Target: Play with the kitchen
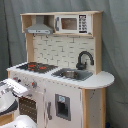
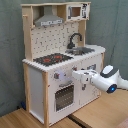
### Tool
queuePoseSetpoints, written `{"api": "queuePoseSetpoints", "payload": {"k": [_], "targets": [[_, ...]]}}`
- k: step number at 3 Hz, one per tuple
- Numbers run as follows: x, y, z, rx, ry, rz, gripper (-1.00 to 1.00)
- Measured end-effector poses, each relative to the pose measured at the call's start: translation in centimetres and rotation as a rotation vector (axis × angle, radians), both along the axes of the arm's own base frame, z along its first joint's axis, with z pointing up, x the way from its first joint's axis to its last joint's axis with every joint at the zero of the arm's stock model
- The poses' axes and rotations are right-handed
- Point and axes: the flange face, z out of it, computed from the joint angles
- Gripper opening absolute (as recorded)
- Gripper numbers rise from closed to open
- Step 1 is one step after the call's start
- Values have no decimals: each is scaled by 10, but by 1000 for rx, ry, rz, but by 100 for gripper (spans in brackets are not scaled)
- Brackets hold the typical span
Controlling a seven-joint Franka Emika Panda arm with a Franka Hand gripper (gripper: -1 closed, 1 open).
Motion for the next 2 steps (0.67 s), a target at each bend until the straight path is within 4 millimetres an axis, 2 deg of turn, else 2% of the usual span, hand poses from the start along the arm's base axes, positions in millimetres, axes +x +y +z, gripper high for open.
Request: {"api": "queuePoseSetpoints", "payload": {"k": [1, 2], "targets": [[-17, 6, 5, 15, -18, -11, 100], [-38, 0, 2, 20, -13, -14, 100]]}}
